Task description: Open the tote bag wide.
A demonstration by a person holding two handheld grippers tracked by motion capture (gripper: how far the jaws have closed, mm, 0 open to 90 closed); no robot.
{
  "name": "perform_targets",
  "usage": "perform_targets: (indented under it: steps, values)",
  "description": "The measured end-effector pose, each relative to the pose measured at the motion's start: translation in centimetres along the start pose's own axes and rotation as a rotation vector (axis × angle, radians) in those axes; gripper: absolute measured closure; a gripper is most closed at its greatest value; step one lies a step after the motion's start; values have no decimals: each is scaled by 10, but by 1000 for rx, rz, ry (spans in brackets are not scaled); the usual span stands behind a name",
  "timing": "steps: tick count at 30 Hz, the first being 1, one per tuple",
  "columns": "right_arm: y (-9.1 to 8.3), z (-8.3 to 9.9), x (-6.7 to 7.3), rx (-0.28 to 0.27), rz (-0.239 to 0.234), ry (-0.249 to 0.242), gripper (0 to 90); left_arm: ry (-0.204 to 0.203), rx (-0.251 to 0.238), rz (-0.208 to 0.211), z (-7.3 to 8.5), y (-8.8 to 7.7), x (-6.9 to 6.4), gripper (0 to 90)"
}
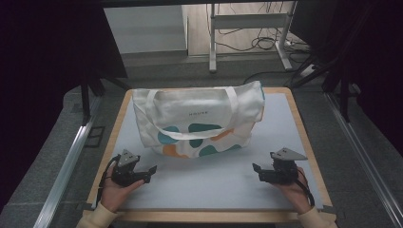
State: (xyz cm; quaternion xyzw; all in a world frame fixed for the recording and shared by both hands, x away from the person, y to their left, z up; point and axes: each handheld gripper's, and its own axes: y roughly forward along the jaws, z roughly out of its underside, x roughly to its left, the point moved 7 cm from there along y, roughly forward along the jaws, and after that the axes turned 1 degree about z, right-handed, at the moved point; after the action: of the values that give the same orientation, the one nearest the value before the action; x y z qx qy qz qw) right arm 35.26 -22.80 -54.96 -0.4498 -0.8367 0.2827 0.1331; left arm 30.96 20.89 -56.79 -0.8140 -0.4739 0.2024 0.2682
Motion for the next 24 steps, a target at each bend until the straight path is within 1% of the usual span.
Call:
perform_targets:
  steps: [3, 6, 9, 10, 13, 15, 16, 17, 18, 21, 24]
  values:
    - [0, -2, -1, -6, -6, 5, 184, -9, -2, -1, 2, -3, 1, 198]
    - [0, -2, -1, -3, 2, -7, 188, -15, -10, -1, 4, -6, 1, 194]
    - [0, -1, 0, 3, -1, -6, 194, -25, -26, 9, 3, -10, 3, 187]
    - [0, -1, 0, 4, -1, -4, 196, -28, -39, 15, 2, -11, 4, 189]
    - [0, 0, -1, 6, -1, -1, 200, -24, -40, 22, 1, -10, 4, 192]
    - [-1, 1, -2, 11, 0, 18, 204, -21, -37, 22, 1, -9, 4, 192]
    - [-1, 1, -2, 11, 0, 18, 204, -20, -34, 22, 0, -8, 4, 192]
    - [-2, 0, -4, 6, -4, 43, 212, -23, -35, 26, 0, -8, 4, 199]
    - [-3, 0, -4, 4, -6, 57, 215, -27, -36, 32, -1, -7, 4, 200]
    - [-5, 0, -7, -1, 2, 76, 220, -31, -40, 41, -3, -7, 3, 210]
    - [-6, 0, -8, 0, 5, 77, 222, -29, -39, 36, -3, -7, 4, 218]
